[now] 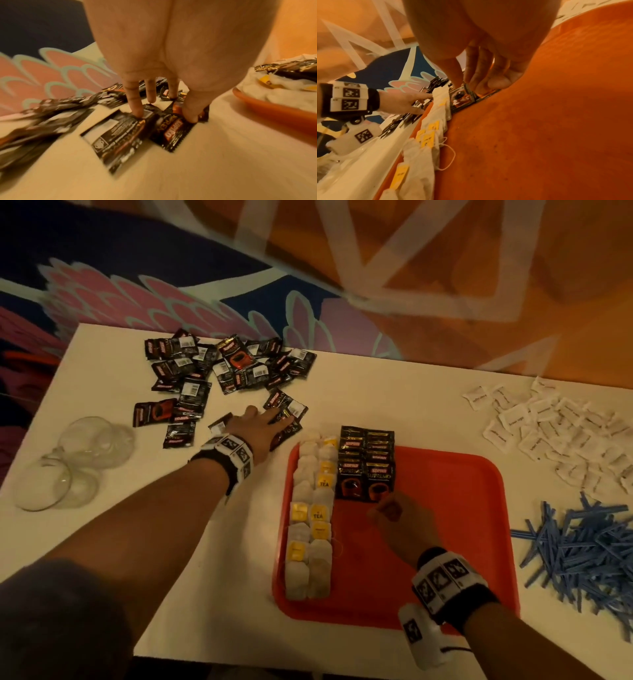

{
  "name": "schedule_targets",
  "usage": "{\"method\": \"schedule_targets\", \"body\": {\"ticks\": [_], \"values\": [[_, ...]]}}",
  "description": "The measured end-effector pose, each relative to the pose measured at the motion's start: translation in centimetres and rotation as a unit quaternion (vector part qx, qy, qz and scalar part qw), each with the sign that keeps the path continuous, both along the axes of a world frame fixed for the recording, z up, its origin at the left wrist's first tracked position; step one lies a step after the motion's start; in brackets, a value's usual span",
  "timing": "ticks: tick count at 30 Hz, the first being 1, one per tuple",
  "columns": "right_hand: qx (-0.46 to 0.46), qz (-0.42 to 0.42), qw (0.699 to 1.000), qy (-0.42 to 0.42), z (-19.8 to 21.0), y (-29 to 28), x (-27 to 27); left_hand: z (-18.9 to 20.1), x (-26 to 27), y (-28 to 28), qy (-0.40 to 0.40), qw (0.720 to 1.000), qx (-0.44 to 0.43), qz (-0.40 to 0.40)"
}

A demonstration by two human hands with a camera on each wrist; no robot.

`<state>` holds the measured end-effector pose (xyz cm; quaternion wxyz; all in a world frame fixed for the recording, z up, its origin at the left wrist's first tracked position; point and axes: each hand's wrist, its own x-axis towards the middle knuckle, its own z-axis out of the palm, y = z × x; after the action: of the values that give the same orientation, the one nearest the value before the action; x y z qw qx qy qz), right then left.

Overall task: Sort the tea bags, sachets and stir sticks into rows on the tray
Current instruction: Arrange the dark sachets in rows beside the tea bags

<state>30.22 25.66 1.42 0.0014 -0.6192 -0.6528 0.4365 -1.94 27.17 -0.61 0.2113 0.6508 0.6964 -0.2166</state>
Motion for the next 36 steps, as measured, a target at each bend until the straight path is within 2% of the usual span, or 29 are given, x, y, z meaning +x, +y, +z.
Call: {"method": "schedule_targets", "body": {"ticks": [3, 7, 11, 15, 21, 26, 28, 30, 32, 34, 36], "values": [[0.006, 0.021, 1.000, 0.009, -0.1, -0.4, -2.0, -0.3, -1.4, -4.0, -0.007, 0.999, 0.025, 0.048], [0.022, 0.049, 0.998, 0.030, 0.1, -0.5, -4.7, -0.3, -4.3, -7.1, -0.005, 0.986, 0.060, 0.153], [0.035, 0.075, 0.996, 0.039, 0.9, -0.7, -7.1, -1.4, -7.1, -8.7, -0.038, 0.969, 0.033, 0.241], [0.036, 0.105, 0.992, 0.057, 1.5, -1.0, -9.4, -3.2, -5.2, -10.7, -0.054, 0.974, 0.031, 0.220], [-0.002, 0.178, 0.983, 0.047, 1.3, -1.5, -13.7, -3.7, 0.7, -15.2, -0.063, 0.969, 0.108, 0.213], [0.000, 0.232, 0.972, 0.029, 0.6, -1.5, -18.1, -2.9, 2.4, -18.2, -0.098, 0.953, 0.167, 0.231], [0.030, 0.284, 0.958, -0.003, 0.1, -1.1, -19.7, -2.7, 1.8, -19.1, -0.098, 0.933, 0.227, 0.263], [0.045, 0.363, 0.928, -0.069, -0.3, -0.4, -21.1, -2.1, 0.9, -20.0, -0.087, 0.906, 0.250, 0.331], [0.038, 0.443, 0.882, -0.154, -0.8, 0.1, -22.3, -1.7, 0.0, -20.8, -0.086, 0.886, 0.198, 0.410], [0.047, 0.501, 0.837, -0.213, -1.5, -0.1, -23.2, -1.3, -0.4, -21.1, -0.092, 0.883, 0.127, 0.443], [0.075, 0.517, 0.826, -0.210, -2.1, -1.3, -23.8, -1.3, -0.3, -20.5, -0.093, 0.895, 0.116, 0.421]]}}
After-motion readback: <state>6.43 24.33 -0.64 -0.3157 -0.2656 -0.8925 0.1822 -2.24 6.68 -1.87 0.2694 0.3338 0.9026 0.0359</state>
